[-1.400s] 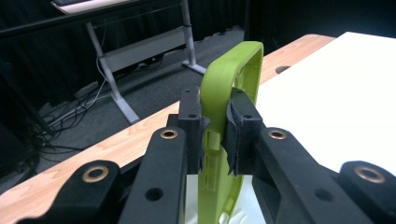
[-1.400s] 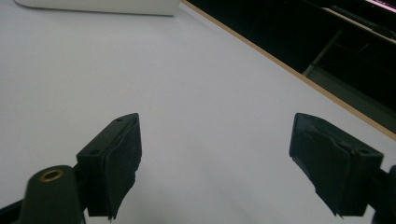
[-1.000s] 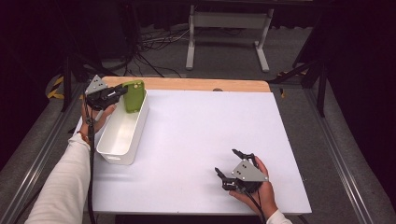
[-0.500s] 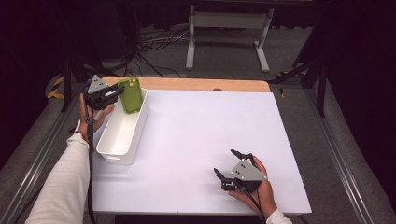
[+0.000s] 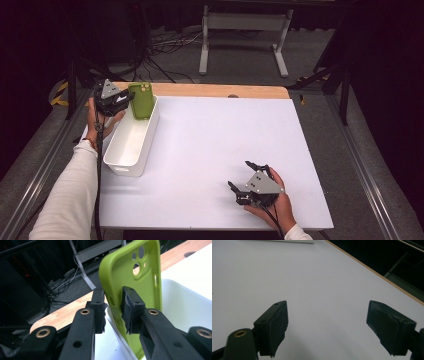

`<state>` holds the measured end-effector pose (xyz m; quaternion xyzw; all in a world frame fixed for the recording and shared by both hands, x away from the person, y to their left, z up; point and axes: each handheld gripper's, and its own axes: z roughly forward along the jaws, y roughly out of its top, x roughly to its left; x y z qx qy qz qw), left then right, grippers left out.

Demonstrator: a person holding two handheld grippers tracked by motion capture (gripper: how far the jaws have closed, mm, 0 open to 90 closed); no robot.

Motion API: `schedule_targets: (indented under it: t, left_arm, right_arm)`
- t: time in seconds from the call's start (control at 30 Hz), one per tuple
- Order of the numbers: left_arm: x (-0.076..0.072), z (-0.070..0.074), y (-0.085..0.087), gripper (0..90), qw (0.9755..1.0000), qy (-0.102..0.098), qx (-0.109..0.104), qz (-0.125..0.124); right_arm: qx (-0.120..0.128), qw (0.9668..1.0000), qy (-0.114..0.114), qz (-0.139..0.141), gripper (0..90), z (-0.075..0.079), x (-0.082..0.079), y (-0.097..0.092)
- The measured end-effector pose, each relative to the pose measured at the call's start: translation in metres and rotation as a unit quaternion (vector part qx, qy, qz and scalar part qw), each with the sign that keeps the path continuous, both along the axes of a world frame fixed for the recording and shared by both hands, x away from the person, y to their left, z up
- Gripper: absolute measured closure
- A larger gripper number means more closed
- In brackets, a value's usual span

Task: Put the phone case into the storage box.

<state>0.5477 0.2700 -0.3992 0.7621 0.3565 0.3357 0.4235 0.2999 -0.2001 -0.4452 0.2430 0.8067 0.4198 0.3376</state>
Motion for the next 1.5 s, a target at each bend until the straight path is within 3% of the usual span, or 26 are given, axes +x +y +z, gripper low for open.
schedule_targets:
  t: [0.1,0.33,0.6,1.03,1.23,1.5]
  left_arm:
    - [0.001,0.000,-0.001,74.9,1.0000,0.002,0.004,0.007]
    - [-0.002,-0.001,0.004,67.6,0.9994,0.010,-0.023,0.024]
    - [-0.006,0.002,0.005,67.7,0.9994,0.006,-0.019,0.029]
    - [-0.024,0.011,0.009,66.0,0.9990,-0.010,-0.038,0.020]
    - [-0.038,0.018,0.006,65.4,0.9993,-0.020,-0.028,0.013]
    - [-0.048,0.021,0.007,64.7,0.9990,-0.025,-0.036,0.011]
  right_arm:
    - [-0.002,1.0000,0.001,0.001,18.8,0.000,0.000,0.000]
    - [-0.002,1.0000,-0.001,-0.001,18.8,0.001,-0.001,0.000]
    - [0.004,1.0000,-0.009,-0.003,18.9,0.006,-0.003,-0.001]
    - [0.020,0.9996,-0.018,-0.002,19.1,0.011,-0.004,-0.005]
    - [0.023,0.9995,-0.021,0.004,19.1,0.012,-0.007,-0.003]
    - [0.026,0.9993,-0.021,0.015,19.2,0.012,-0.006,-0.001]
